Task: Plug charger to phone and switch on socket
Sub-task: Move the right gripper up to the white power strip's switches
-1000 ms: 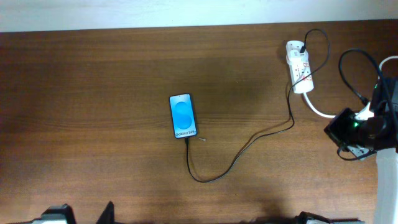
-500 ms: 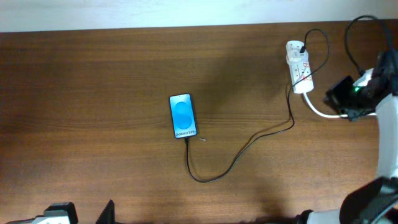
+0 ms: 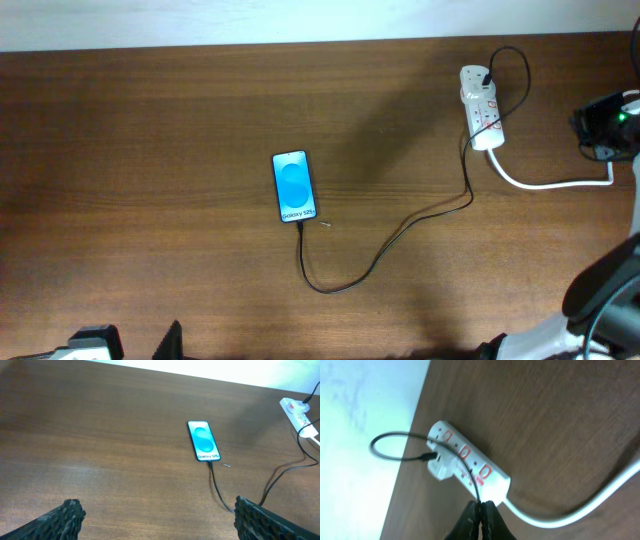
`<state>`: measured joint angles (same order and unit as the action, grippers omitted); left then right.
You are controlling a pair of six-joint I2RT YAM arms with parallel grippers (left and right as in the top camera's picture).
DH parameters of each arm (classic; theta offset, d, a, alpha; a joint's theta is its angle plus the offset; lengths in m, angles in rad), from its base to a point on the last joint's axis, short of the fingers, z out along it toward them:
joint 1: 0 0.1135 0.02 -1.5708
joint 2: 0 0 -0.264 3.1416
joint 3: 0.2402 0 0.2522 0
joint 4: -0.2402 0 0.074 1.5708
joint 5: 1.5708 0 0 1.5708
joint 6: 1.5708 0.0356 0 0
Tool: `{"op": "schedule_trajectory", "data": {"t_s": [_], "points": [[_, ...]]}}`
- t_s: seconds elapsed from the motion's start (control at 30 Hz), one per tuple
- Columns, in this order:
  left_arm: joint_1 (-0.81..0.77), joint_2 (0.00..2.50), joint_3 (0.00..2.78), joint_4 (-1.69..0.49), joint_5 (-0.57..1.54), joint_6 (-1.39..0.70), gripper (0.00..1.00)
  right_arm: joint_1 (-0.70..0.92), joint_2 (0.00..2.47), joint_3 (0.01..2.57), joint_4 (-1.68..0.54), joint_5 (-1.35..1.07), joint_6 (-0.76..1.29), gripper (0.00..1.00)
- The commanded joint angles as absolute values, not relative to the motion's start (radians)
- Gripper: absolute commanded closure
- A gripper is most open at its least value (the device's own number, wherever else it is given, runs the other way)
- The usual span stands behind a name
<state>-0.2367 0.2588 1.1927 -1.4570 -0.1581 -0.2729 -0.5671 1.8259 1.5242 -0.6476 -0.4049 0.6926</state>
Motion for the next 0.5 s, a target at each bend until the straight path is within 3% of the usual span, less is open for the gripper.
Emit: {"op": "schedule_trajectory", "data": {"t_s": [0.0, 0.23, 0.47], "points": [[-0.242, 0.252, 1.191, -1.454, -0.173, -0.283, 0.01, -0.57, 1.931, 1.541, -0.579, -0.442, 0.781, 0.96], [-0.242, 0.252, 1.191, -1.453, -0.174, -0.283, 0.01, -0.552, 2.12, 1.541, -0.368, -0.595, 0.881, 0.96], [-0.242, 0.252, 1.191, -1.452, -0.181, -0.283, 0.01, -0.495, 2.189, 1.54, -0.233, -0.591, 0.931, 0.96]]}}
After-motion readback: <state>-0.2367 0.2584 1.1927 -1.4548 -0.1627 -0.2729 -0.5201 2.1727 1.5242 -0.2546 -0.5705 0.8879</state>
